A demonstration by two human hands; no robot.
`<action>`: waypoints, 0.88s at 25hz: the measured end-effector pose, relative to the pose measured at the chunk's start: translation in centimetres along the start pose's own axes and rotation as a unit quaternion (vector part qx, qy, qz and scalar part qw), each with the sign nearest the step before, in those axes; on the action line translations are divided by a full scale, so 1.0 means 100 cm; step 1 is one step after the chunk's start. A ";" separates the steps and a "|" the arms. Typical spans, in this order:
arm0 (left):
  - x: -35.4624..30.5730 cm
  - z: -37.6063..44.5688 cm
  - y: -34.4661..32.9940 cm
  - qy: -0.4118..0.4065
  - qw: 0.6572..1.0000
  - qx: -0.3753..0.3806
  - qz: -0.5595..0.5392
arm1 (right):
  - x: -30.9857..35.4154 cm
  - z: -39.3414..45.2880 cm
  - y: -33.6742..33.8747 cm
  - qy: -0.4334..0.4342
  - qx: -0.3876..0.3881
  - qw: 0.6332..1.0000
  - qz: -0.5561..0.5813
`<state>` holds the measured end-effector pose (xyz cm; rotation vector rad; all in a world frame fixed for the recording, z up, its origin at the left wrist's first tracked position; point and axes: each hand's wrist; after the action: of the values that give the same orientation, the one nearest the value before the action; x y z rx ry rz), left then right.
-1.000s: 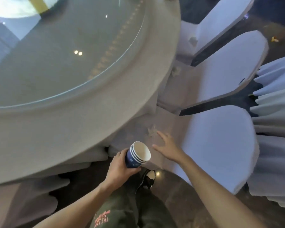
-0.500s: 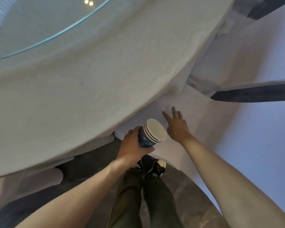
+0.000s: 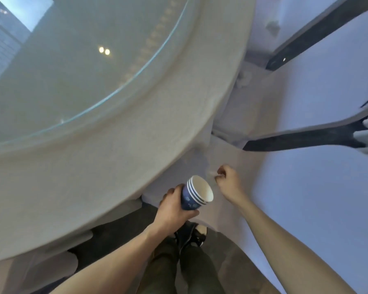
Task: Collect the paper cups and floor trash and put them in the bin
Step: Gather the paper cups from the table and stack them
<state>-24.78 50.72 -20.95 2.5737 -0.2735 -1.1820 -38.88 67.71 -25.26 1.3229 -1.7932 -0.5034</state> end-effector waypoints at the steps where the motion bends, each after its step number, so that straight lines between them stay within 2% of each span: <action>1: -0.017 -0.005 0.003 -0.008 1.000 -0.003 0.003 | 0.013 -0.013 0.029 0.004 -0.031 0.998 0.048; 6: -0.100 -0.025 0.014 -0.092 0.996 -0.015 0.006 | 0.062 -0.095 0.152 0.059 -0.157 0.979 0.117; 9: -0.141 -0.039 0.013 -0.139 0.990 -0.019 -0.011 | 0.066 -0.140 0.194 0.110 -0.187 0.971 0.099; 15: -0.201 -0.076 -0.027 -0.217 0.973 -0.061 -0.045 | 0.017 -0.194 0.242 0.200 -0.184 0.962 0.011; 19: -0.223 -0.114 -0.083 -0.253 0.962 -0.098 -0.040 | -0.033 -0.219 0.270 0.245 -0.128 0.961 -0.025; 22: -0.232 -0.136 -0.124 -0.261 0.955 -0.130 -0.053 | -0.063 -0.240 0.292 0.276 -0.075 0.958 -0.006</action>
<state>-28.74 71.66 -0.37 2.0375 -0.0778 -1.7955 -35.98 87.78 7.24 1.2194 -1.2606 -0.2349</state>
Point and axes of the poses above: each hand's wrist, its own z-axis towards the middle knuckle, its own y-axis out of the back of the hand, x = y × z, and after that the axes turned 13 degrees about -z, right-handed
